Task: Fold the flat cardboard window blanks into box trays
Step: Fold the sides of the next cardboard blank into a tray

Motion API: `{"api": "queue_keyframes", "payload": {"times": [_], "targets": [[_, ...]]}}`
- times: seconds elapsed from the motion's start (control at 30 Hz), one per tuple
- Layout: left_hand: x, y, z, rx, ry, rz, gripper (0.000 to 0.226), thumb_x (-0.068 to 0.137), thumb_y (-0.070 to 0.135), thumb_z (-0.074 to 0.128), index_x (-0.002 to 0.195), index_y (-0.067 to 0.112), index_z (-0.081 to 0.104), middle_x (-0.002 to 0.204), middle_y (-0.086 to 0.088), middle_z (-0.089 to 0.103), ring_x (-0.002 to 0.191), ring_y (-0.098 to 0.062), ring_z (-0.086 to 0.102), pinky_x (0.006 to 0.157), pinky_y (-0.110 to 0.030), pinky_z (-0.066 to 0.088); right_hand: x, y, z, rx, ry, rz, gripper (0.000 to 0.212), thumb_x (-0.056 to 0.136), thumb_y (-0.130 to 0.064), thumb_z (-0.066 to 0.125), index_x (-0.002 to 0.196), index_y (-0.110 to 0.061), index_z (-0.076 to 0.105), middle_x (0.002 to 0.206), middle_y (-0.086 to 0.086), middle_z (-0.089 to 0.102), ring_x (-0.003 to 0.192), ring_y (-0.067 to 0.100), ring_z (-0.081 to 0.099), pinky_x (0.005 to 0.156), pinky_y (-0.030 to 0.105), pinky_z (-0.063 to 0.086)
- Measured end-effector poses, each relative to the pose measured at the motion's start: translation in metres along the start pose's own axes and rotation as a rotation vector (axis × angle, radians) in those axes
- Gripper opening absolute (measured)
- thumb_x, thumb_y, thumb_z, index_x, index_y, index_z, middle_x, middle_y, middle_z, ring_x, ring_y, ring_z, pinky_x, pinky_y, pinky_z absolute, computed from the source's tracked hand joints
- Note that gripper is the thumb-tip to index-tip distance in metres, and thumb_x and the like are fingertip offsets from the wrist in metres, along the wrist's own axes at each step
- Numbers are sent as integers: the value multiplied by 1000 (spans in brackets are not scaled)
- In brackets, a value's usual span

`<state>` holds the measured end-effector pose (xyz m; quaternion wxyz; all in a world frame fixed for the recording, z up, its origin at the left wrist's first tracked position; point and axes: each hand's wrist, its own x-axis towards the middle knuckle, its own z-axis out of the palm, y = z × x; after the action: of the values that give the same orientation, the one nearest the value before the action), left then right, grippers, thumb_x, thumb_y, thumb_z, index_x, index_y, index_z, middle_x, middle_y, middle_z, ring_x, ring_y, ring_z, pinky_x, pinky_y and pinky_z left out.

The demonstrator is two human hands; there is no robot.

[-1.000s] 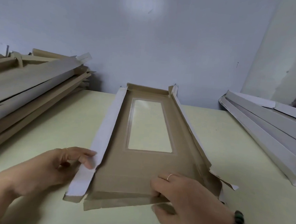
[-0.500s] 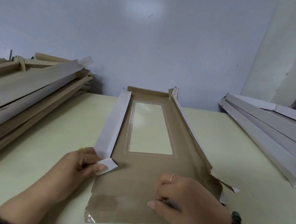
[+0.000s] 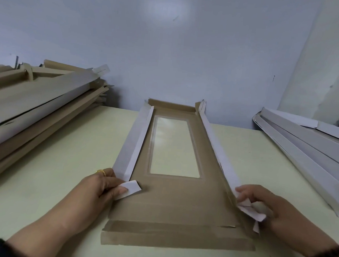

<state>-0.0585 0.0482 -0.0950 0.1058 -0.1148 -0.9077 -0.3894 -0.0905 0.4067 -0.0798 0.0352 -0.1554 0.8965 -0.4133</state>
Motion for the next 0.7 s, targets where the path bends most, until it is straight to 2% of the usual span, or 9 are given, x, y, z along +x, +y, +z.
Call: {"api": "queue_keyframes", "payload": {"times": [0.07,0.17,0.27,0.37,0.5,0.6,0.7], "targets": [[-1,2,-1,1,-8,-13,30,94,18,48,84,31,73,93,33,55,88,7,56,68,-4,39,3,1,0,24,-22,7,53,71,19,58,72,-33,70,110,-19,62,95,-14,55,76,-1,37],[-2,6,-4,-13,-27,-21,42,95,12,44,75,38,69,87,36,55,81,11,54,66,-2,37,4,4,-2,76,-21,51,43,78,13,58,67,-24,76,103,-18,66,92,-13,58,79,-1,37],[-2,3,-8,32,-30,-24,54,93,-3,44,63,39,61,75,12,54,69,1,50,59,-8,36,3,4,-5,167,-9,71,33,84,8,57,73,-17,77,99,-12,70,88,-3,63,80,7,43],[-2,-1,-9,68,-44,-24,48,91,-7,43,59,27,54,73,1,45,67,-5,43,57,-13,33,0,4,-6,293,-31,103,32,89,3,50,91,-17,75,100,-6,72,93,6,66,78,8,46],[-2,-1,-10,36,-50,-35,49,91,-7,42,56,25,54,71,2,41,62,-4,39,54,-13,30,1,8,-4,348,32,131,34,90,2,47,86,-15,75,91,9,72,82,7,65,75,9,45],[-3,2,-12,-6,-40,-40,56,93,0,44,55,39,58,68,5,43,59,-1,41,54,-11,30,0,9,-3,417,18,182,36,92,-2,45,86,-19,76,90,6,73,85,12,67,76,15,48],[-4,4,-11,-3,-56,-22,49,94,10,46,63,44,65,74,16,50,65,0,46,57,-8,34,3,3,3,286,78,99,27,89,0,53,78,-14,73,82,7,71,75,10,64,70,14,45]]}}
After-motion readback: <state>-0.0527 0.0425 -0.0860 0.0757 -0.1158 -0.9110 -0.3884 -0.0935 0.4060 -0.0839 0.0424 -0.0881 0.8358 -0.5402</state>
